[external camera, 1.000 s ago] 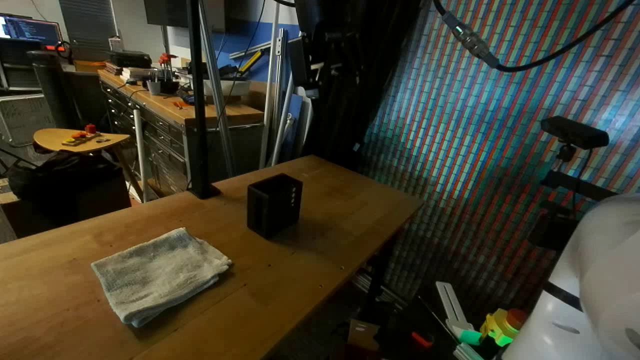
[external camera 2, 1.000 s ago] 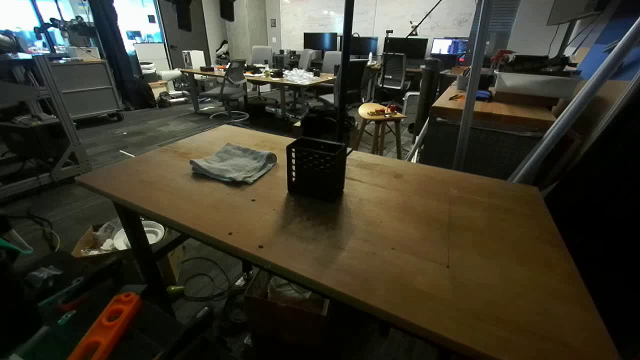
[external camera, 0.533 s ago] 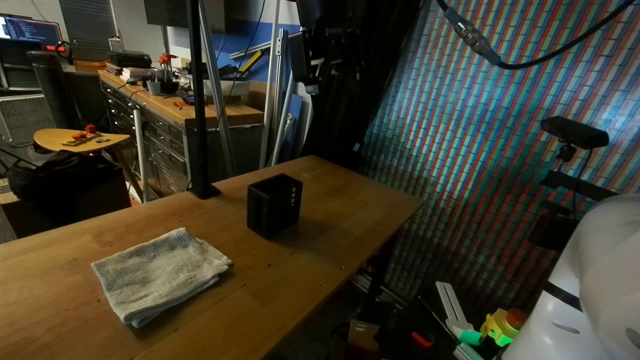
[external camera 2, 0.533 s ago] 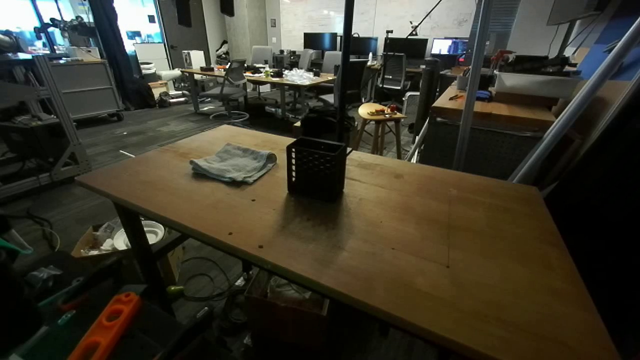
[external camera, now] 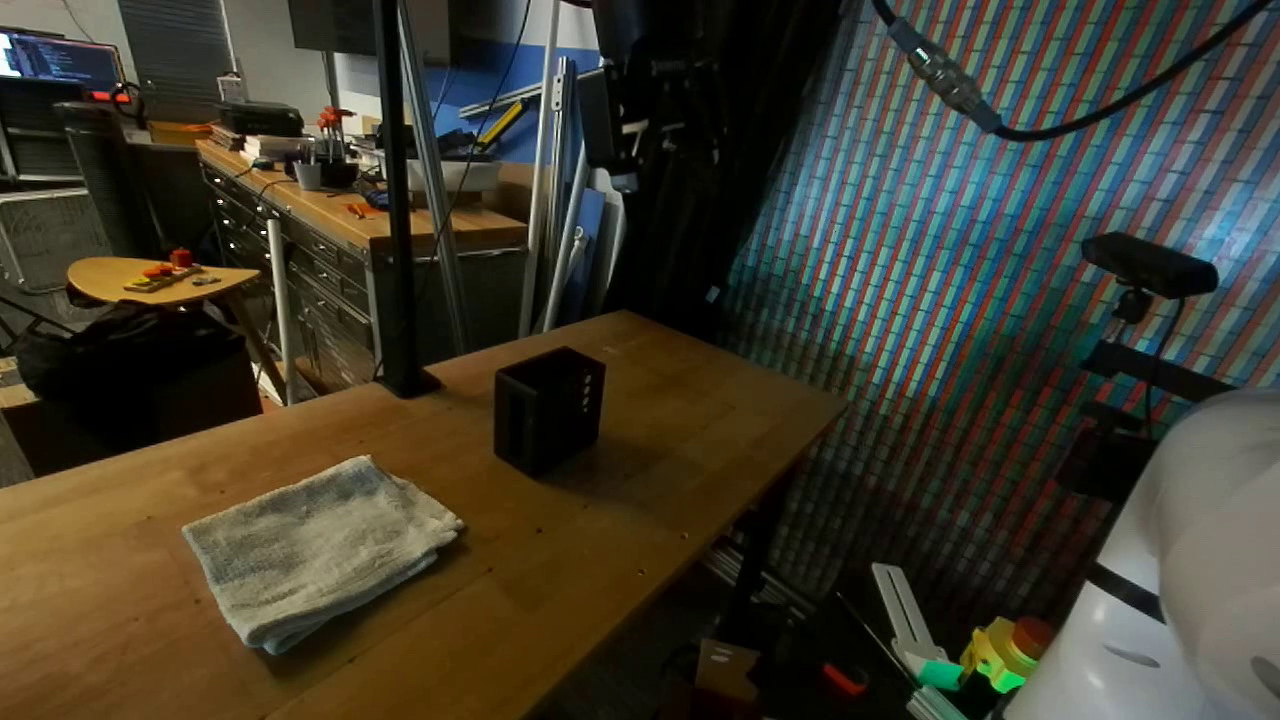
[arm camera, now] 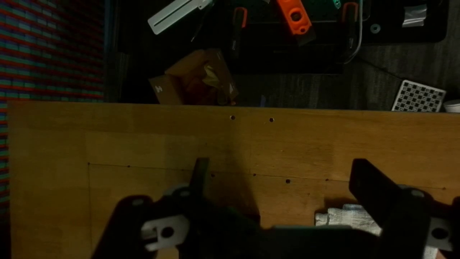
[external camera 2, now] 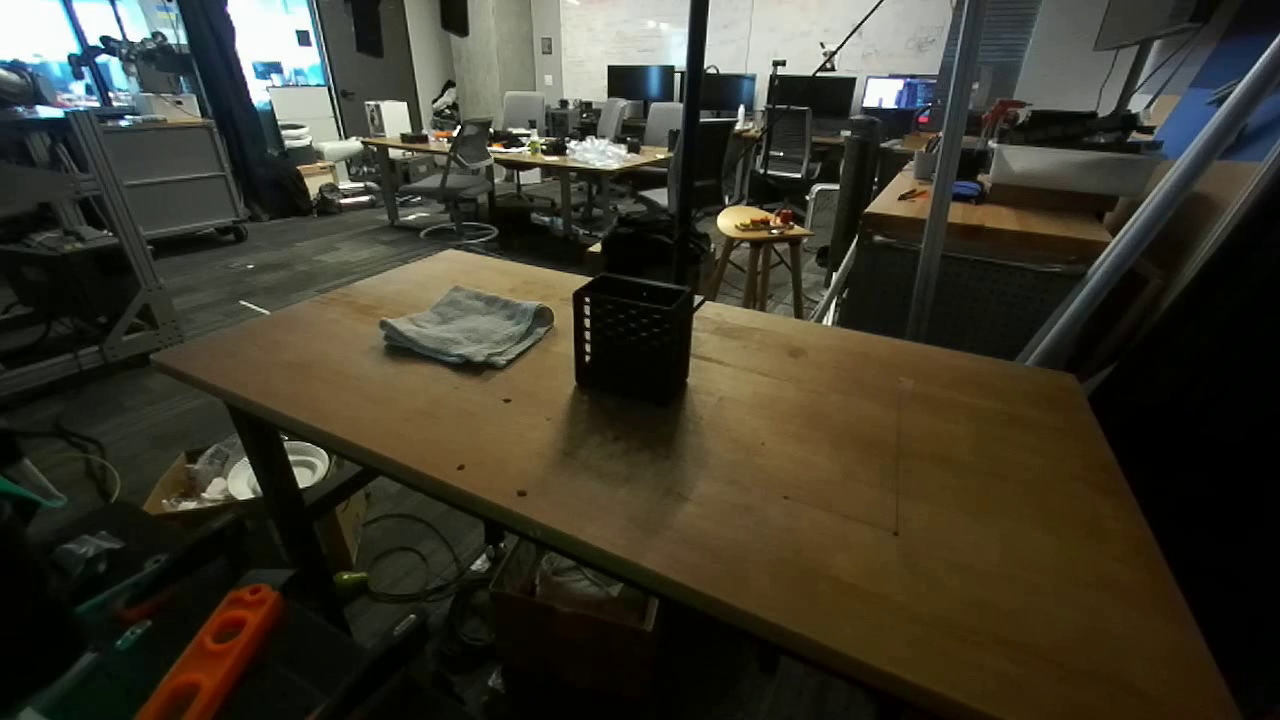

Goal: Put the towel in the box

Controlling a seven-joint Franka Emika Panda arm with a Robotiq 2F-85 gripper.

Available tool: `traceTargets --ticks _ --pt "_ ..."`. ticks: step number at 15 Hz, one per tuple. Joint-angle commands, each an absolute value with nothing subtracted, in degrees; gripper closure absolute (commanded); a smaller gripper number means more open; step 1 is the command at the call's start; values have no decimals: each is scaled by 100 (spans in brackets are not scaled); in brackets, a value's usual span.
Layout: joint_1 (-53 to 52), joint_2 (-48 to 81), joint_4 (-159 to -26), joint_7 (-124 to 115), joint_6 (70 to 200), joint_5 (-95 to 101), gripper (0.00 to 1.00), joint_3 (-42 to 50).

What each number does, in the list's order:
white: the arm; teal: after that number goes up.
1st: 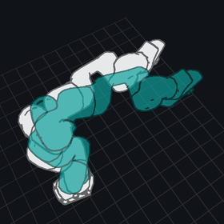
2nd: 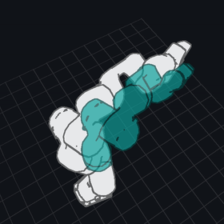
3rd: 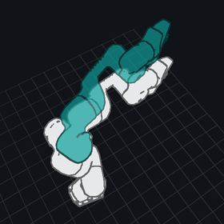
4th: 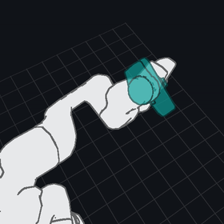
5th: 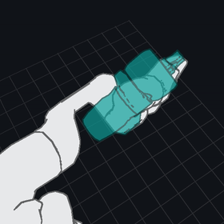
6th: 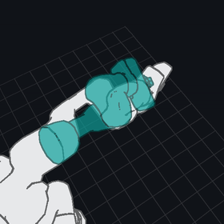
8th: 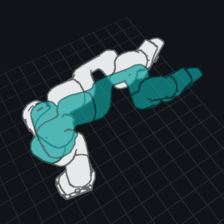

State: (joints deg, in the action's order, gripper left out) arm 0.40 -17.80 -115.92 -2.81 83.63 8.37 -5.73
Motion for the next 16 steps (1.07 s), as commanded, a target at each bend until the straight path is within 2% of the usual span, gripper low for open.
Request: traceTargets --ticks 1,16 --pt "-98 -1469 -11290 -195 8551 981 0 -528" --pt "-1244 1697 -8684 -326 10116 1703 0 -1069"
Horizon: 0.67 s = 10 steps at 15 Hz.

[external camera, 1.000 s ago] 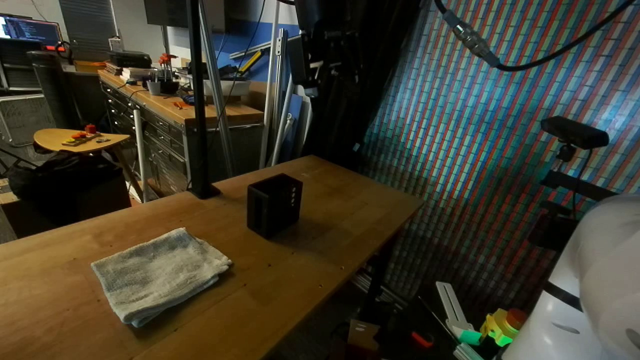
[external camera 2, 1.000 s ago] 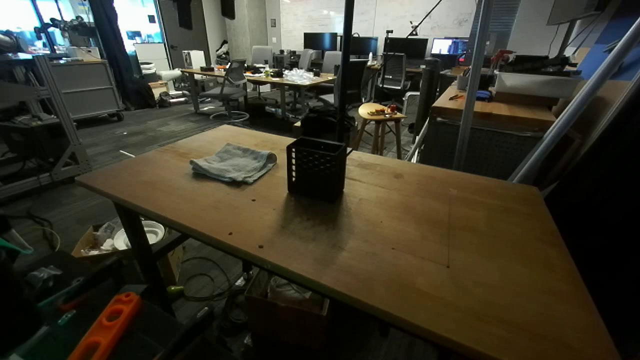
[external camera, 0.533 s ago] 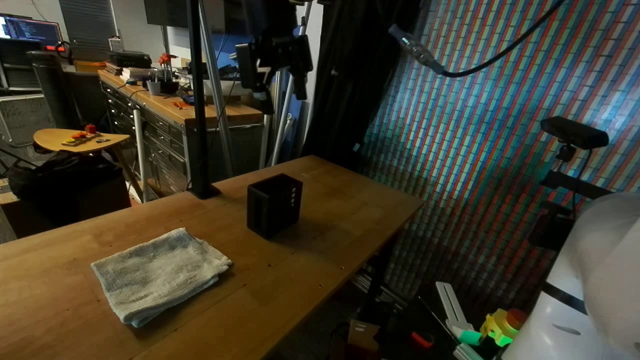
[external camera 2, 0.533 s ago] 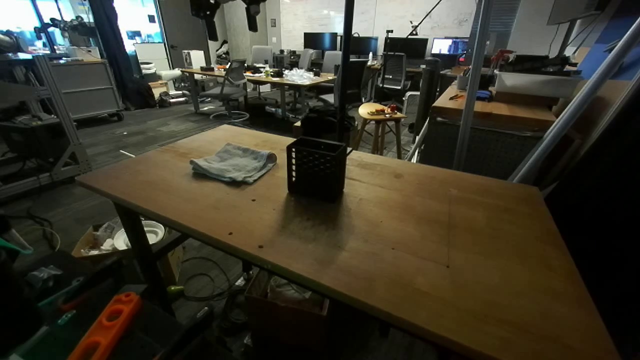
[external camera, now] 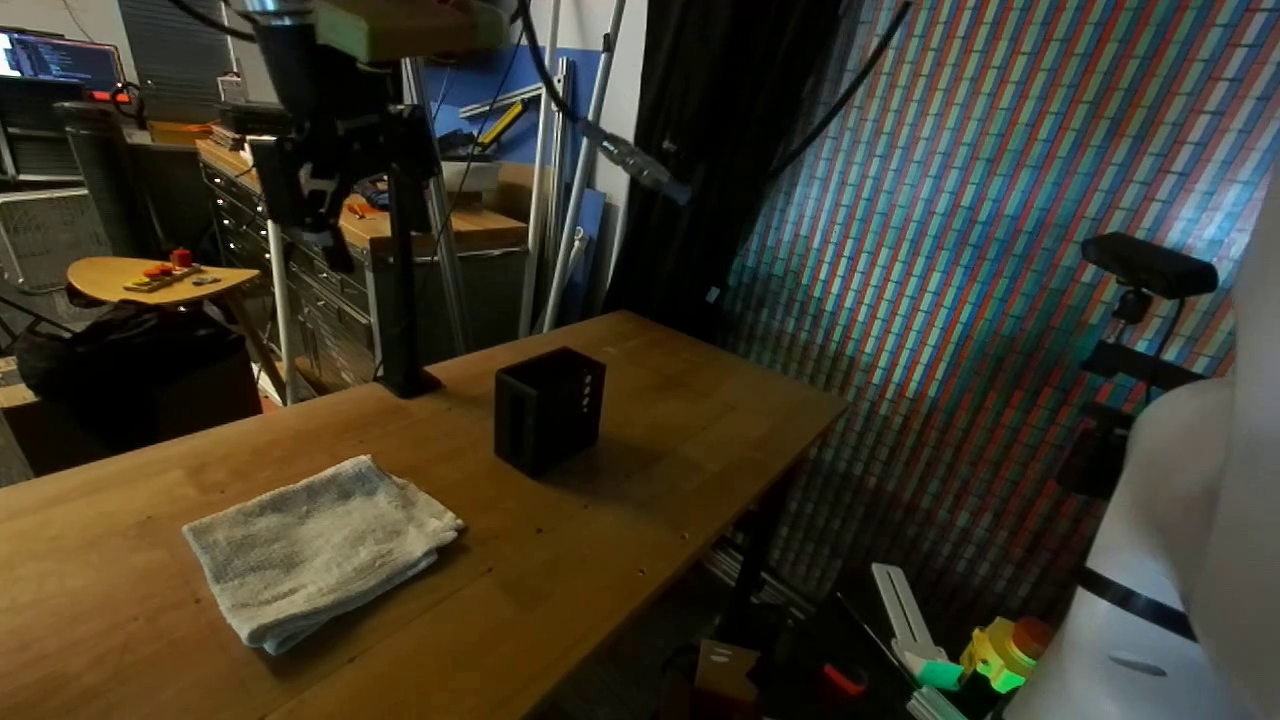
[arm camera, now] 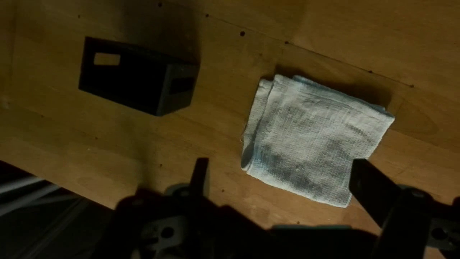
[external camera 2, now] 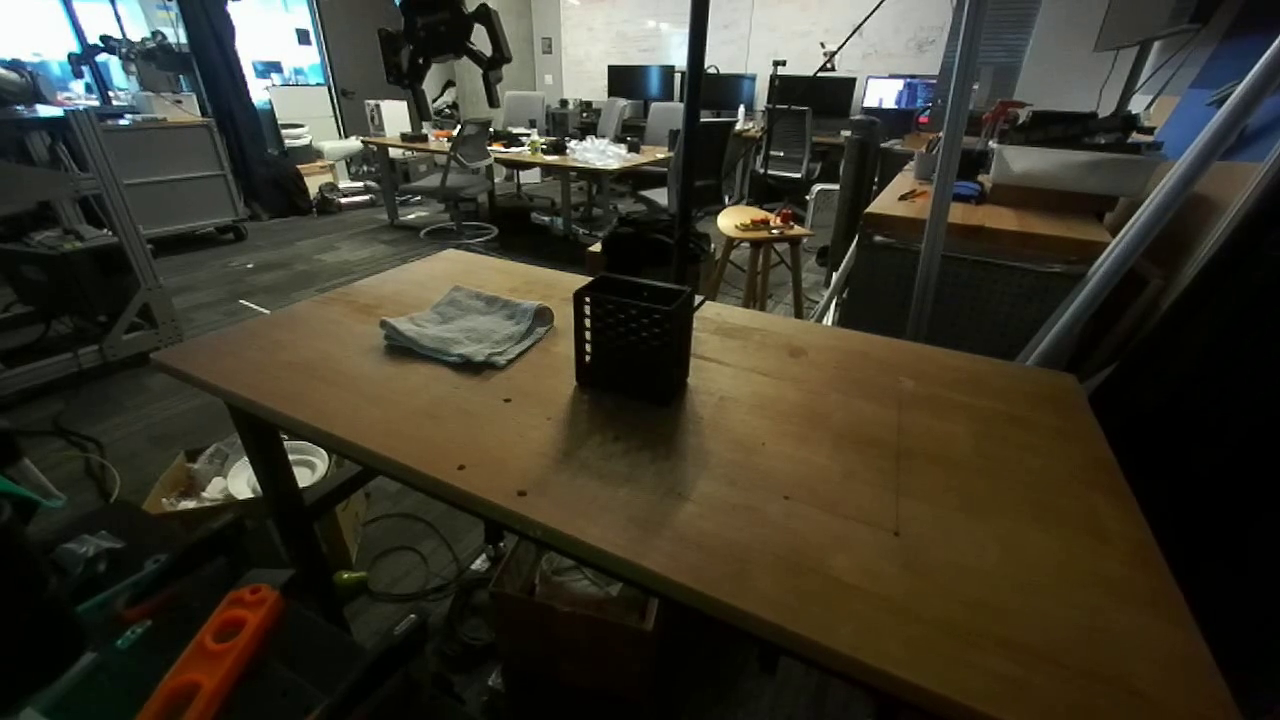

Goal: Put the towel in the box

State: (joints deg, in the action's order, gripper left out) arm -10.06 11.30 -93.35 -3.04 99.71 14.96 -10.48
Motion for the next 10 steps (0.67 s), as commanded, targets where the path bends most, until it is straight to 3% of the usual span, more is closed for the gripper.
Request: traceTargets --ticks 1,10 --pt "-1329 1843 -8587 -307 10231 1763 0 -1059" --pt "-1545 2636 -8745 117 11914 1913 0 -979"
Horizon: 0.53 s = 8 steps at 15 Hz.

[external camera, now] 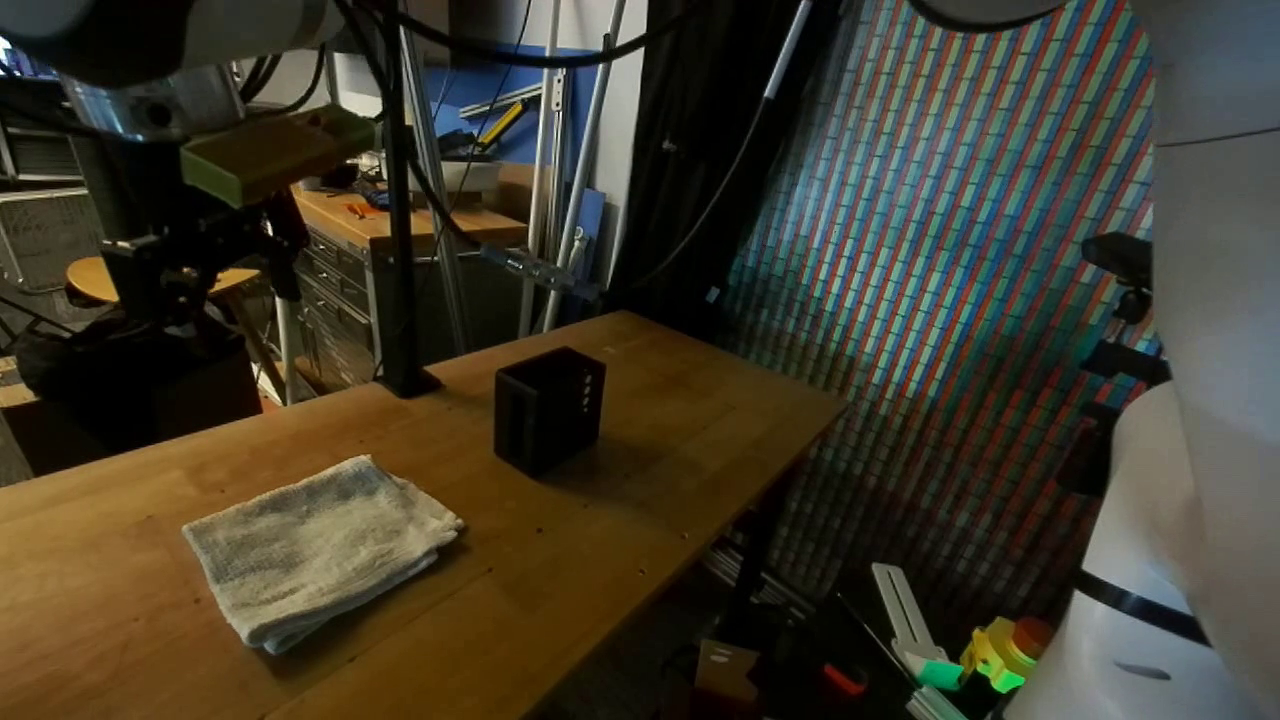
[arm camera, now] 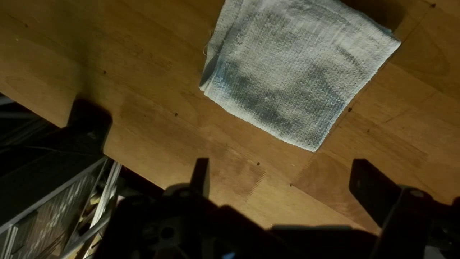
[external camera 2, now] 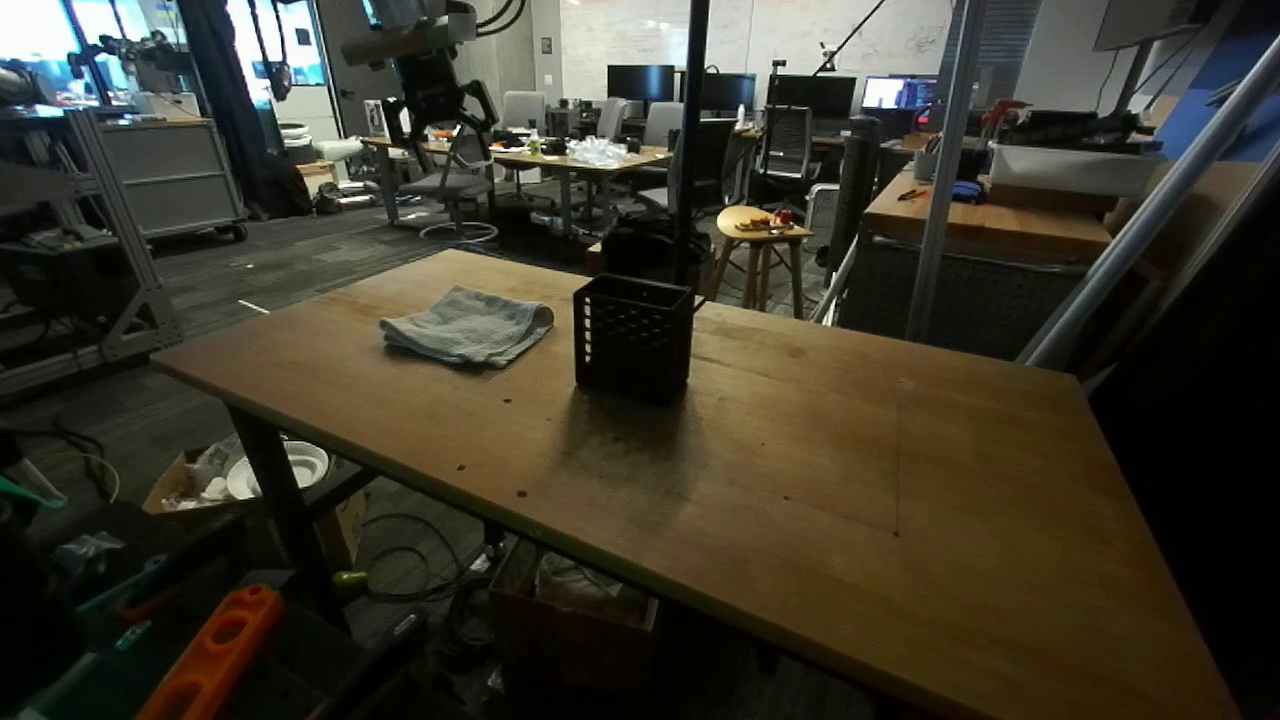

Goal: Put the towel in the box

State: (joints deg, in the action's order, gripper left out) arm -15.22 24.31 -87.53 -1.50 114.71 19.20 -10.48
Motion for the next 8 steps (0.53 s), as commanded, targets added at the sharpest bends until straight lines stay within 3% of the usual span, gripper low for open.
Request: traceTargets --ticks 1,8 --pt "-1535 2693 -8804 194 12040 1894 0 -972" --pt "-1373 3111 -9205 865 12757 1748 0 -966"
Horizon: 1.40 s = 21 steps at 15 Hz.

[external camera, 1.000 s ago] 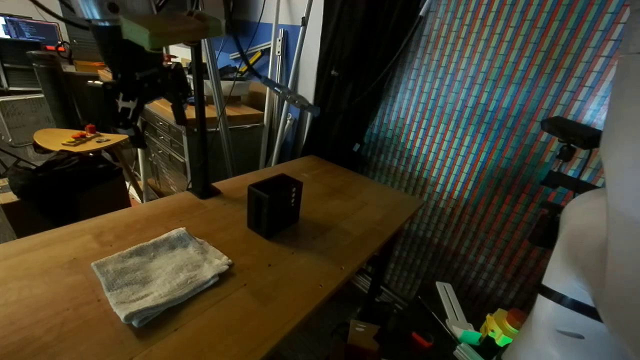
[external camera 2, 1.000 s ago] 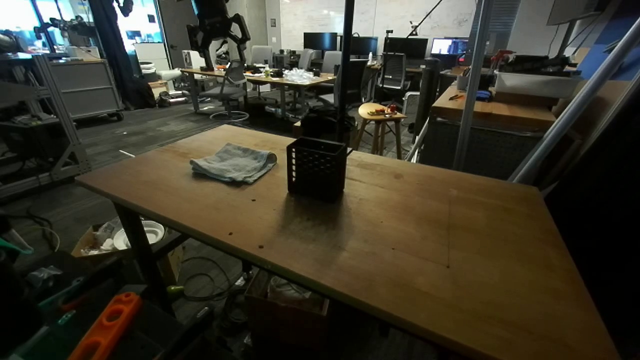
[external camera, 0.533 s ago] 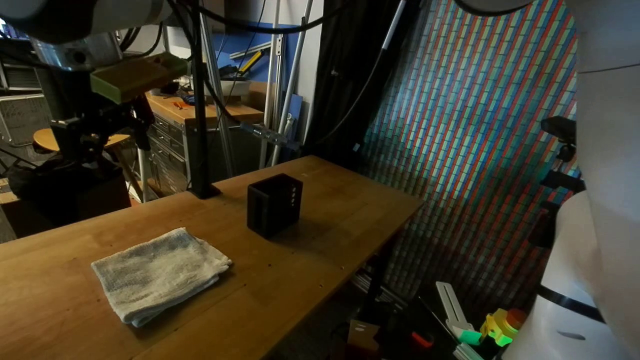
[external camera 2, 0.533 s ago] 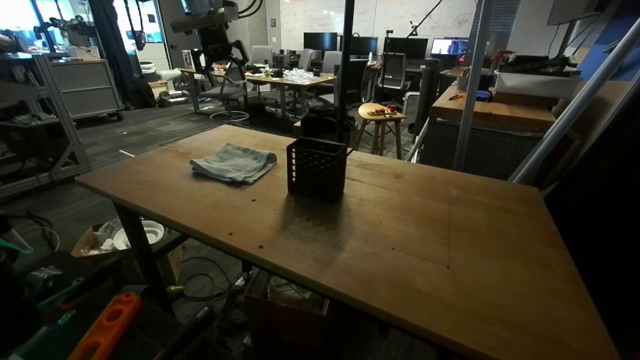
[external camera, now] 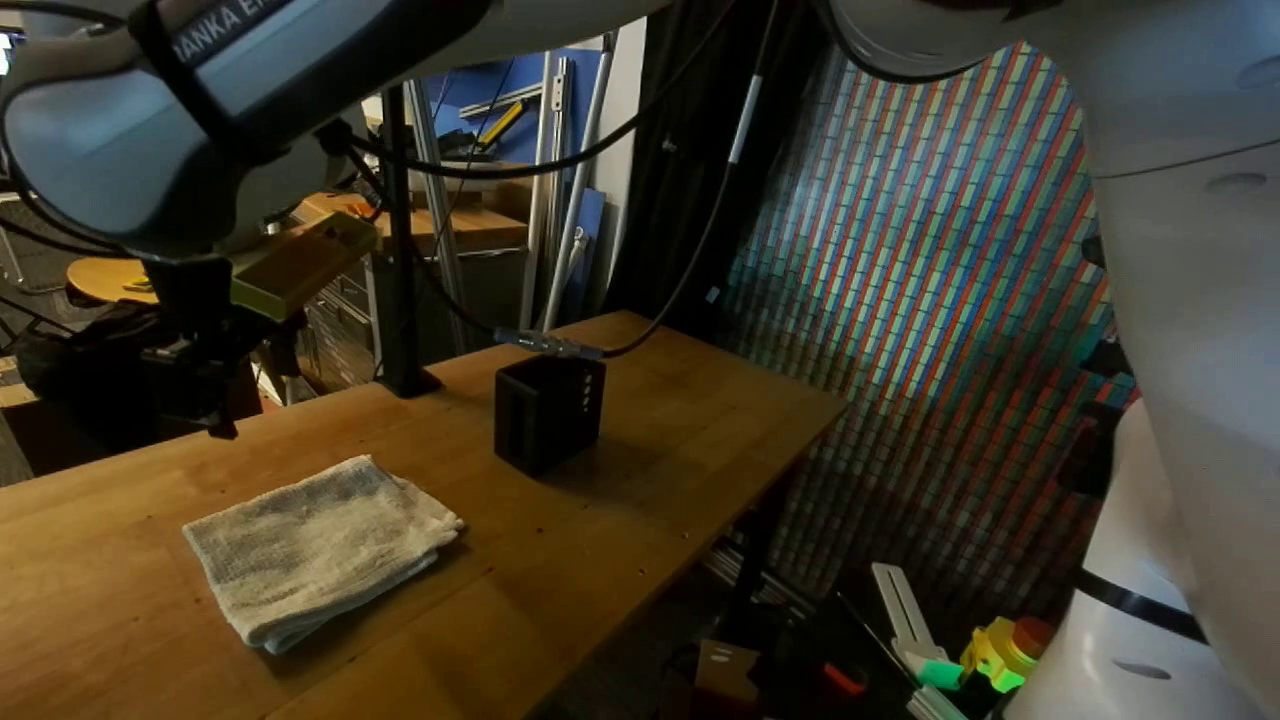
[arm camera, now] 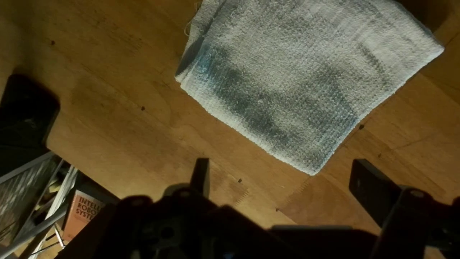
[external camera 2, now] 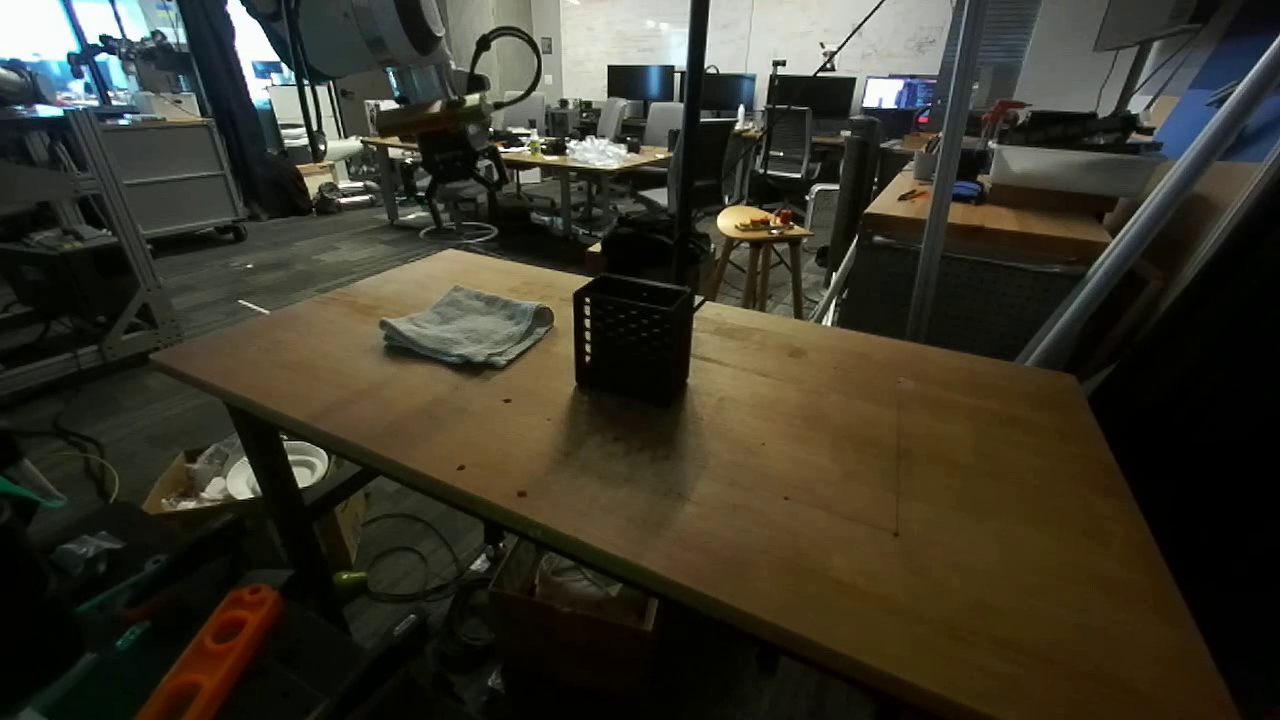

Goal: Put the towel in the box

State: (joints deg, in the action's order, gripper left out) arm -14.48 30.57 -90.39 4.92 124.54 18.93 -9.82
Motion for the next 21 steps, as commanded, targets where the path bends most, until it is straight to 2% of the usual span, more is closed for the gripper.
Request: traceTargets --ticks 1,21 --pt "-1345 3151 -9275 952 12823 1722 0 -974" --pt "-1065 4138 -9626 1988 13159 1029 0 -1162"
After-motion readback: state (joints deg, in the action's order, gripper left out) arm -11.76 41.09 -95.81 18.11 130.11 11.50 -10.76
